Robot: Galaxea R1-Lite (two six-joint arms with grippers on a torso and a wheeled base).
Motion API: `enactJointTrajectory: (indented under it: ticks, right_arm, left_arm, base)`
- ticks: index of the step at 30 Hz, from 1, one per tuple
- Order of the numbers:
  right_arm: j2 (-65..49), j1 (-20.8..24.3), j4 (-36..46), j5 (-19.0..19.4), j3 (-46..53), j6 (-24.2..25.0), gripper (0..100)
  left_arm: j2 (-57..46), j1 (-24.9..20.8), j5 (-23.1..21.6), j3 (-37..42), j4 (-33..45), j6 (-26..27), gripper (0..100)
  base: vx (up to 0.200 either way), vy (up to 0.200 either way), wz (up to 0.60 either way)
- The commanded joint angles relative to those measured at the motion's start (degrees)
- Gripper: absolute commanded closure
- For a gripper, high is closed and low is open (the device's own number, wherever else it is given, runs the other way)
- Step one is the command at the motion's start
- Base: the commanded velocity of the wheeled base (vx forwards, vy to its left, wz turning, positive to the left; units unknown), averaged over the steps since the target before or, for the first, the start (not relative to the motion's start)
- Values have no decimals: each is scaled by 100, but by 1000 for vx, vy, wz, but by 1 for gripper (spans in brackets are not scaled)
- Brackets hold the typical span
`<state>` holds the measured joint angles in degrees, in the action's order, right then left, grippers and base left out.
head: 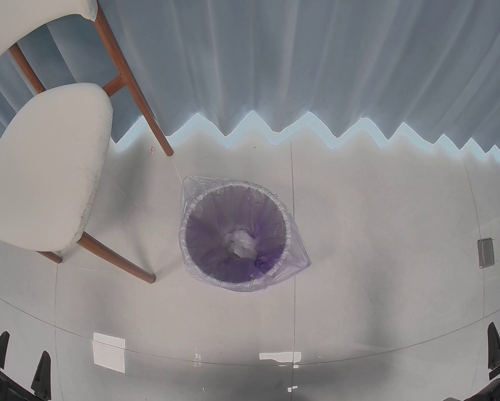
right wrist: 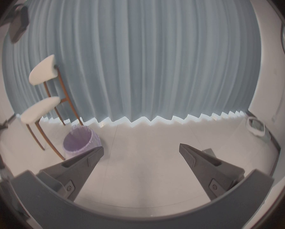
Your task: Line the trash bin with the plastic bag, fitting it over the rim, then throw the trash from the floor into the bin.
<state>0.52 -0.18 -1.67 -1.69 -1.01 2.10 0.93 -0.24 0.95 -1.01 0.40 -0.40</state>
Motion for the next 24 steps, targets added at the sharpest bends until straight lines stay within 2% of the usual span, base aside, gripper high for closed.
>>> enactJointTrajectory:
  ticks: [1, 6, 7, 14, 24]
  right_arm:
    - [-44, 1, -18, 266, 57, -570, 0]
    - [-44, 1, 88, 205, 101, -359, 0]
    - [-52, 1, 176, -77, 101, 45, 0]
    - [-44, 1, 167, -103, 101, -210, 0]
    - [-44, 1, 167, -85, 101, -210, 0]
  left_arm:
    - [-93, -2, 2, 84, -5, -4, 0]
    - [-93, -2, 2, 84, -5, -4, 0]
    - [-93, -2, 2, 84, -5, 5, 0]
    - [-93, -2, 2, 84, -5, -4, 0]
    - [-93, -2, 2, 84, -5, -4, 0]
  base:
    - [0, 200, 0]
    - [0, 200, 0]
    - [0, 200, 0]
    - [0, 200, 0]
    - [0, 200, 0]
